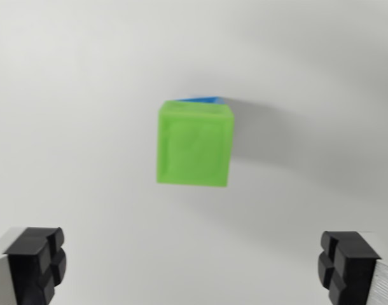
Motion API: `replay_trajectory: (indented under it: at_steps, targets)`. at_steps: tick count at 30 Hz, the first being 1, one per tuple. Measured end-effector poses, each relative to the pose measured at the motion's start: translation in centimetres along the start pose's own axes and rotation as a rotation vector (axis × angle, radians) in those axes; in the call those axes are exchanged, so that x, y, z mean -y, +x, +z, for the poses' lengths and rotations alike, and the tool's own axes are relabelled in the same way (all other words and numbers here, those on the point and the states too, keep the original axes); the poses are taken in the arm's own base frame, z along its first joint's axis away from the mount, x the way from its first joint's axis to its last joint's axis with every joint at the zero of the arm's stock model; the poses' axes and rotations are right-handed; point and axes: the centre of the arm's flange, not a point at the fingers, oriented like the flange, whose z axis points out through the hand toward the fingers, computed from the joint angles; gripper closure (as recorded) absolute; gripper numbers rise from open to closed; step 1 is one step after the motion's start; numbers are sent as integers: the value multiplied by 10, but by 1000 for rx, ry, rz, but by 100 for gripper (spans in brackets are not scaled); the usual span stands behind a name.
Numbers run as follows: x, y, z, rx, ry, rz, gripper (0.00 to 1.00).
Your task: Stack cube
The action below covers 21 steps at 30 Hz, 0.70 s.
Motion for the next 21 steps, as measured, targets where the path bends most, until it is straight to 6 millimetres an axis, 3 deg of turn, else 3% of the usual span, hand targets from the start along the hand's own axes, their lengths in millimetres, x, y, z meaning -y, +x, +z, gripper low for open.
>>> replay_trajectory:
  at_steps: [21]
  targets:
    - [1, 1, -81, 0, 1, -1, 0]
